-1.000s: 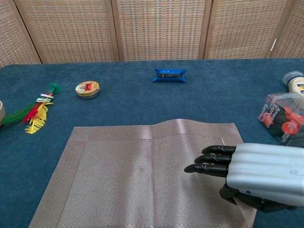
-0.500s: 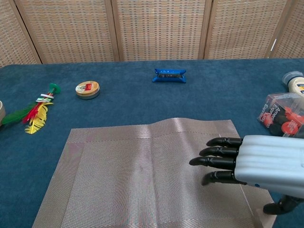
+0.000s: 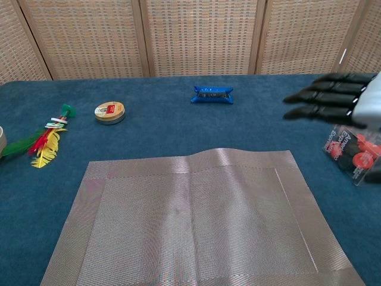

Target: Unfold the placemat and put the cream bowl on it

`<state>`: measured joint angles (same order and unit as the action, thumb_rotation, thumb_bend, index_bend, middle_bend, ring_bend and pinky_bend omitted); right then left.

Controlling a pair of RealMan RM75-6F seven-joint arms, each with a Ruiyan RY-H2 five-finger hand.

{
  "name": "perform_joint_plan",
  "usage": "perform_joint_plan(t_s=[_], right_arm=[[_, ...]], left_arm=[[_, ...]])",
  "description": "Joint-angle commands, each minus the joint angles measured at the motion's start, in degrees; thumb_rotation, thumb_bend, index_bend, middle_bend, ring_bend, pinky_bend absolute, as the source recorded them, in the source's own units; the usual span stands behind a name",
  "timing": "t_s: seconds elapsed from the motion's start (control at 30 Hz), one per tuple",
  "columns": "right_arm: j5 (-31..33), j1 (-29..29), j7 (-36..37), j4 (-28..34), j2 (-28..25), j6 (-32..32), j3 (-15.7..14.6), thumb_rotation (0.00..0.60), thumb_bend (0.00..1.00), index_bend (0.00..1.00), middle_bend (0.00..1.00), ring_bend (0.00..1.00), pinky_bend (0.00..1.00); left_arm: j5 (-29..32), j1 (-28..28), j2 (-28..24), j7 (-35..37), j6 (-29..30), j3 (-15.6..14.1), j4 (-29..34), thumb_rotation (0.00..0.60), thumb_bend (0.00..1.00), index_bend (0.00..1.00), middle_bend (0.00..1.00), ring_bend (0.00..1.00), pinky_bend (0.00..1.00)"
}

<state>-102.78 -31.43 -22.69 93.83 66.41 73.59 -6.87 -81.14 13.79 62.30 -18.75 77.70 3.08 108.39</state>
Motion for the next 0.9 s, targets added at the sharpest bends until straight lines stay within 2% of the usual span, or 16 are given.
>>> perform_joint_plan(t_s=[0.03,0.17,0.33,0.5,0.7,0.8,0.9], right_arm=[[7.4,6.3,5.8,-0.2,-3.0,6.8,2.2,0.600,0.00,0.00,0.00,0.00,0.00],[11.6,10.5,9.9,-2.2,-2.5,11.1,3.3,0.600,0.00,0.00,0.00,0.00,0.00],[12.9,15.4,13.1,-5.8,0.9,16.3,3.6,0.600,0.00,0.00,0.00,0.00,0.00],[12.7,18.7,14.5,-7.0,3.4,18.1,2.6,0.600,0.00,0.00,0.00,0.00,0.00],[11.7,19.7,14.3,-7.6,3.9,18.2,3.0,0.600,0.00,0.00,0.00,0.00,0.00],[11.6,19.9,15.1,-7.3,3.7,18.0,3.5,0.600,0.00,0.00,0.00,0.00,0.00],[11.3,20.0,15.3,-7.4,3.6,17.8,3.9,0.600,0.00,0.00,0.00,0.00,0.00]], left_arm=[[1.0,0.6,1.2,0.5,-0.9,0.5,-1.9,0.600,0.00,0.00,0.00,0.00,0.00],[2.2,1.1,3.6,1.3,-1.7,1.0,-5.8,0.600,0.00,0.00,0.00,0.00,0.00],[3.6,1.5,6.6,4.2,-3.3,1.0,-12.3,0.600,0.00,0.00,0.00,0.00,0.00],[5.2,1.7,8.0,6.6,-5.2,0.9,-16.9,0.600,0.00,0.00,0.00,0.00,0.00],[9.3,1.9,10.1,7.5,-7.6,1.8,-22.4,0.600,0.00,0.00,0.00,0.00,0.00],[12.3,2.3,11.1,8.5,-9.8,2.6,-24.7,0.600,0.00,0.05,0.00,0.00,0.00],[14.8,2.9,12.2,9.4,-11.7,3.6,-27.2,0.600,0.00,0.17,0.00,0.00,0.00]])
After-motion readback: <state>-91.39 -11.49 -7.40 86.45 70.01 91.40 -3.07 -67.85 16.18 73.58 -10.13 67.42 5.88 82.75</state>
